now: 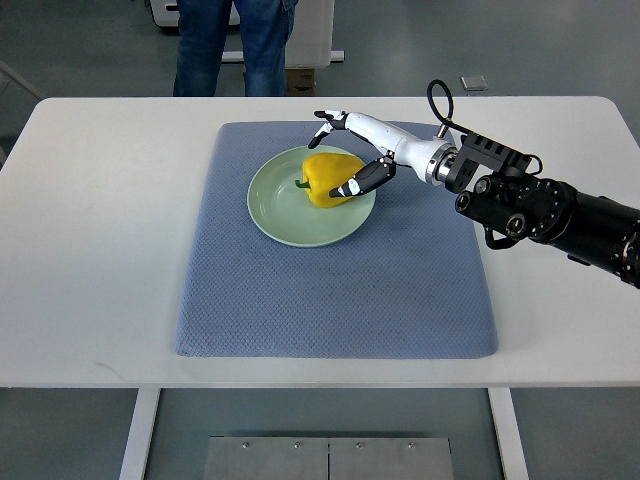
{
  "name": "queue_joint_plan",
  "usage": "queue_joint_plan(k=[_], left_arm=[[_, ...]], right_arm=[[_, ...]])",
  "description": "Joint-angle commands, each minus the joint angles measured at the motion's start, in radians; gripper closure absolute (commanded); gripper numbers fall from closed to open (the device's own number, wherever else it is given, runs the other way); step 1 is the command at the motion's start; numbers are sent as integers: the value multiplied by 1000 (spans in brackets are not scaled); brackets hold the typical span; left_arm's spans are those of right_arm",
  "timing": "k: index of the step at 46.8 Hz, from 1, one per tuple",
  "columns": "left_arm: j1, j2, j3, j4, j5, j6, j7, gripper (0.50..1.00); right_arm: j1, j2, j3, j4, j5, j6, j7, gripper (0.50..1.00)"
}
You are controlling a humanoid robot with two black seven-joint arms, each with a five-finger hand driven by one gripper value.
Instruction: Place yellow pepper on plate with right hand
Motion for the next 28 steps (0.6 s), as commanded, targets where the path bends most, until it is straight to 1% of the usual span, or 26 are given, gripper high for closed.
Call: queue_joint_plan(k=[1, 20, 24, 28], left_arm=[[0, 0, 0, 0, 0, 0, 0, 500], [0, 0, 0, 0, 0, 0, 0, 500], [0, 0, 0, 0, 0, 0, 0, 500], [0, 0, 0, 0, 0, 0, 0, 500]], right_arm=[[2, 0, -2, -2, 0, 0, 0, 500], [3, 0, 14, -15, 0, -6, 0, 500], [-20, 0, 57, -18, 2, -6, 0, 500], [-38, 0, 149, -35, 2, -8, 0, 500]])
